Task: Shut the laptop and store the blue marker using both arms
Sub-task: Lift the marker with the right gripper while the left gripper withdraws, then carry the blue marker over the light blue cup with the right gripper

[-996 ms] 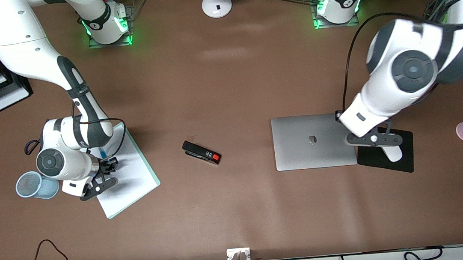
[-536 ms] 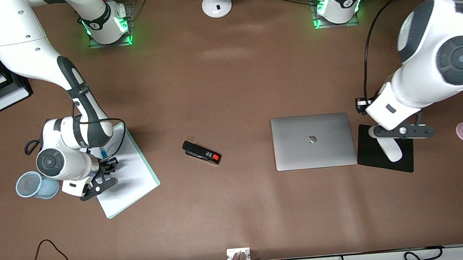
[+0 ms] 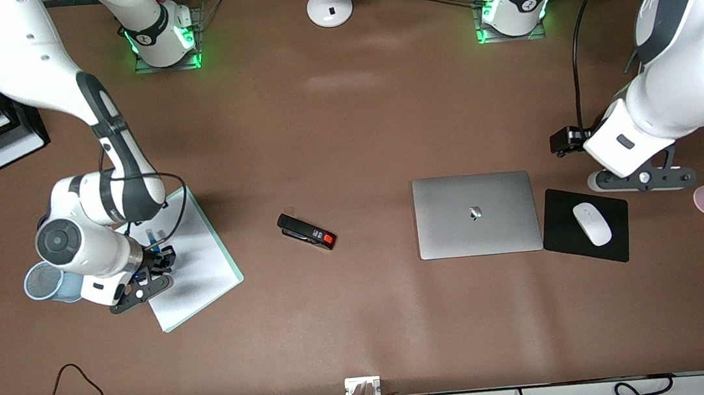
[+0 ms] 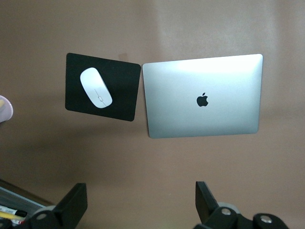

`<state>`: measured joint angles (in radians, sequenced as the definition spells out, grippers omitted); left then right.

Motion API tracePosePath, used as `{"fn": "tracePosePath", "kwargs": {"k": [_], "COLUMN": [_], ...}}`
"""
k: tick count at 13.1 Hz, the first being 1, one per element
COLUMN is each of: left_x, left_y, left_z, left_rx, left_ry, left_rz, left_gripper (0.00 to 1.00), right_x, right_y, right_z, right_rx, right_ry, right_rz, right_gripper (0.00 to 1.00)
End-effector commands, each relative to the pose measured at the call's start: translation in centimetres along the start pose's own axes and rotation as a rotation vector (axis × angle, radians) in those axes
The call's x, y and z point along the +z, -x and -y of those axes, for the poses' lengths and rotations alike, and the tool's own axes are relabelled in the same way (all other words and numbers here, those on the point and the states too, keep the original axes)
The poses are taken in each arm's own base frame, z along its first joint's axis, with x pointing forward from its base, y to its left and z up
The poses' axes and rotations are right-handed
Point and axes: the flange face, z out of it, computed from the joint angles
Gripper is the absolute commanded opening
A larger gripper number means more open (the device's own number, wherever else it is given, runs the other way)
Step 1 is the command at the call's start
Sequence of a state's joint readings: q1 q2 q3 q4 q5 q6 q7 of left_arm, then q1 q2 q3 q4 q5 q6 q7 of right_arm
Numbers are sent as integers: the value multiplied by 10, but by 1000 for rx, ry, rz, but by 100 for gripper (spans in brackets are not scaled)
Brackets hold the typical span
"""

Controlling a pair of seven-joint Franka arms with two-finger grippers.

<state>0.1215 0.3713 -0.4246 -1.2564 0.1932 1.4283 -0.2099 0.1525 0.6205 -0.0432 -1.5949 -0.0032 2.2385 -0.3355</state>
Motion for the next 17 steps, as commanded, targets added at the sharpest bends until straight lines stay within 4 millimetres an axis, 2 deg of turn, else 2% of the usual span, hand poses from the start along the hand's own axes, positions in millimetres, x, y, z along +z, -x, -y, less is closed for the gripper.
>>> {"fn": "tracePosePath", "kwargs": {"k": [1, 2, 3, 4, 7, 10, 12, 13, 14, 17], "left_x": [-35, -40, -43, -51, -57, -50, -44, -39, -32, -16], "left_y": [25, 34, 44, 54, 78, 93, 105, 106, 105, 103], "left_z": [7, 5, 15, 28, 57, 85, 76, 74, 77, 91], "left_rx": [2, 7, 13, 17, 75, 47, 19, 0, -9, -24], "left_ry": [27, 66, 106, 116, 91, 66, 61, 62, 66, 76], "left_rz": [-32, -9, 32, 25, -10, -123, -169, -158, -142, -113], "left_gripper": [100, 100, 100, 100, 100, 100, 100, 100, 100, 100], "right_x": [-63, -84, -101, -113, -117, -118, -133, -134, -131, -137], "right_y": [7, 10, 15, 23, 53, 80, 89, 98, 108, 131], "right_z": [4, -1, -6, -22, -84, -131, -158, -174, -190, -221], "right_rx": [-83, -131, -177, -216, -370, -537, -593, -604, -619, -635], "right_ry": [-11, -6, -13, -35, -146, -180, -187, -185, -187, -222], "right_rz": [-27, -45, -63, -77, -162, -251, -328, -349, -383, -537], "right_gripper": [3, 3, 2, 2, 0, 0, 0, 0, 0, 0]}}
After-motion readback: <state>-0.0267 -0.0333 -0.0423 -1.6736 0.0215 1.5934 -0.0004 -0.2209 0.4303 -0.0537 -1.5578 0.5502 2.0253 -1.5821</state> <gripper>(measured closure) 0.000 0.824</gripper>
